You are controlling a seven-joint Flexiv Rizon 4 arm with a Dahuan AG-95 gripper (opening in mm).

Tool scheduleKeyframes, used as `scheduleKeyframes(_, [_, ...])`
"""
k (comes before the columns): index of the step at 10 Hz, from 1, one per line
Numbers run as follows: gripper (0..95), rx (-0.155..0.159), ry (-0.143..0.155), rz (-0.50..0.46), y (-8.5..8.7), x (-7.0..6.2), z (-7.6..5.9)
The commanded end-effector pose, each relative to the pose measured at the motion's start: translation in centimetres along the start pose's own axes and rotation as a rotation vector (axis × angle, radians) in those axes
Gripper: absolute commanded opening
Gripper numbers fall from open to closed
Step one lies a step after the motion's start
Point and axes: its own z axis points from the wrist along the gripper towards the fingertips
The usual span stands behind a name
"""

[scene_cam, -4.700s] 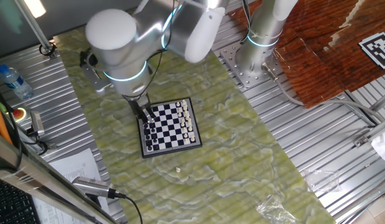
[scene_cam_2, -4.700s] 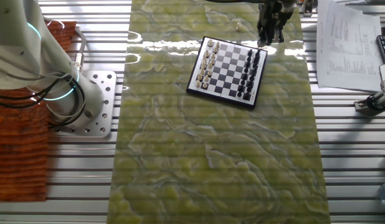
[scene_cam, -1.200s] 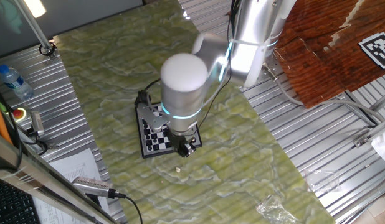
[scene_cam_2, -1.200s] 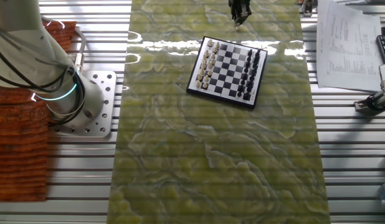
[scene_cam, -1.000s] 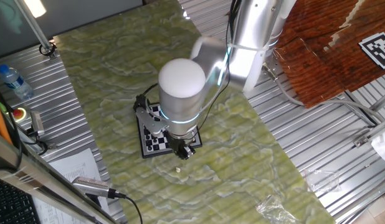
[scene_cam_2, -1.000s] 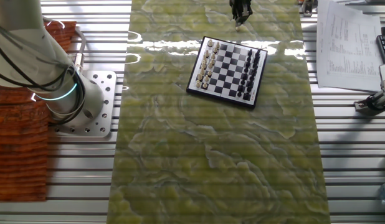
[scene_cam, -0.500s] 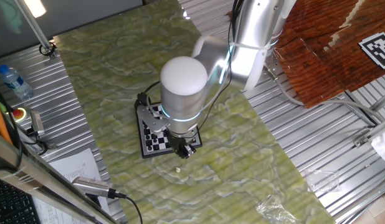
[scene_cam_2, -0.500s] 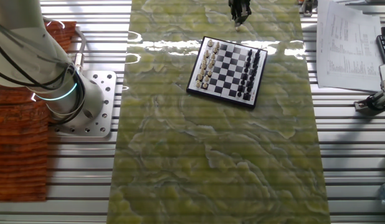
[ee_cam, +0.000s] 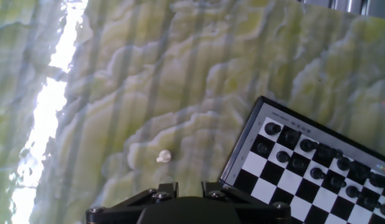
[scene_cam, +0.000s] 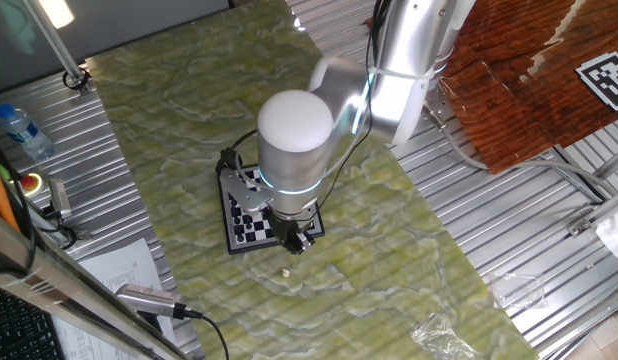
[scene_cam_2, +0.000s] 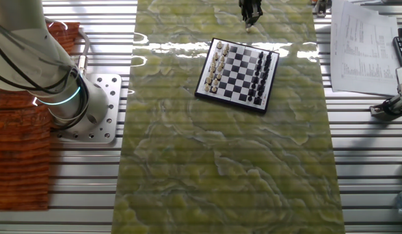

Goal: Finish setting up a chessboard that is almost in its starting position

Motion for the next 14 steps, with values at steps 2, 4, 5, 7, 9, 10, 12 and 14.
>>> scheduleKeyframes(2, [38.0,-0.056,0.034,-0.006,-2.9,-2.3,1.3])
scheduleKeyframes(4, [38.0,-0.055,0.036,-0.010,-2.9,-2.5,1.2])
scheduleKeyframes(5, [38.0,-0.055,0.035,-0.010,-2.8,-2.5,1.1])
scheduleKeyframes(7, [38.0,-0.048,0.034,0.000,-1.6,-2.8,0.4])
scheduleKeyframes(9, [19.0,-0.042,0.034,0.018,-0.4,-2.9,0.6])
scheduleKeyframes(10, [19.0,-0.044,0.032,0.028,0.1,-2.8,0.8])
scheduleKeyframes(12, [19.0,-0.042,0.031,0.036,1.2,-2.9,1.0])
scheduleKeyframes(14, [19.0,-0.035,0.029,0.040,1.4,-3.0,1.8])
